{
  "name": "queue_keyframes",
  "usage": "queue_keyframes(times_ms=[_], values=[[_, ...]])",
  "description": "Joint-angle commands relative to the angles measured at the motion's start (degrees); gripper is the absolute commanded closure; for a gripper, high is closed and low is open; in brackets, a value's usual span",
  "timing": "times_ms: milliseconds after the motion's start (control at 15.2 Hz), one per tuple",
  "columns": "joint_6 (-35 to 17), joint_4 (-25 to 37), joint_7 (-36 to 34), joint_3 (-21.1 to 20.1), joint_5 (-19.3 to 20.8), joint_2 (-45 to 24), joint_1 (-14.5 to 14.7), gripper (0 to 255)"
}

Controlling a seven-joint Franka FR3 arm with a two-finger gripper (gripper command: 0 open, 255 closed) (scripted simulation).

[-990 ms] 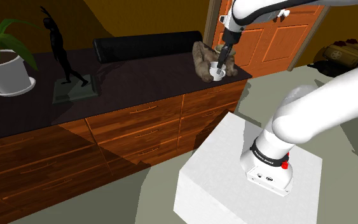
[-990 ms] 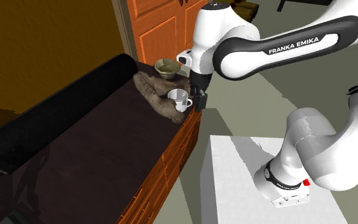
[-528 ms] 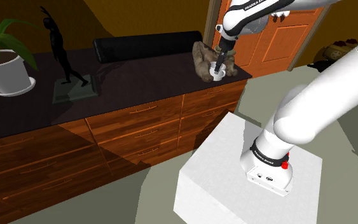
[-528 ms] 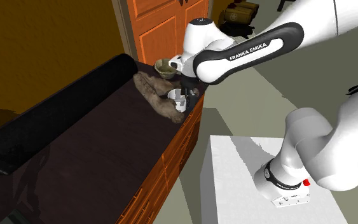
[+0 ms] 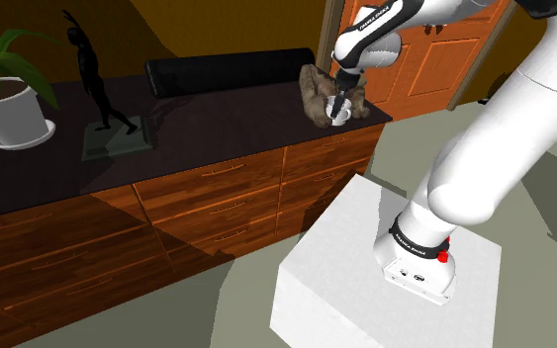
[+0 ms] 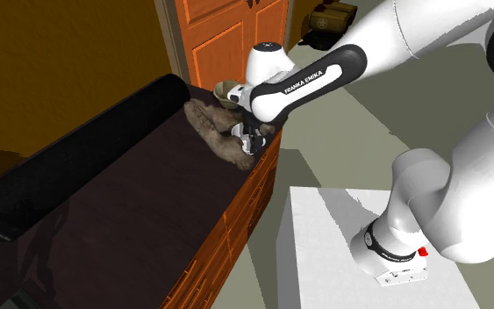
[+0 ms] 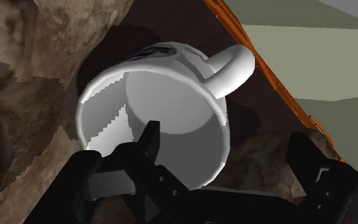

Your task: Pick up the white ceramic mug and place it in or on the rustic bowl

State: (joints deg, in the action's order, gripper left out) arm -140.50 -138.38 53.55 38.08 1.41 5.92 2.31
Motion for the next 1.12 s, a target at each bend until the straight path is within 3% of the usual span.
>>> queue_keyframes(times_ms=[0,594,660,1056], values=[[-1.7,-0.3,1.2,0.3,-1.6,-1.7,0.3,0],[-2.9,-0.5,2.1,0.6,-2.9,-3.0,0.7,0],[-2.9,-0.8,1.9,0.6,-2.5,-2.6,0.6,255],[-3.0,-1.1,1.9,0.7,-2.3,-2.4,0.5,255]])
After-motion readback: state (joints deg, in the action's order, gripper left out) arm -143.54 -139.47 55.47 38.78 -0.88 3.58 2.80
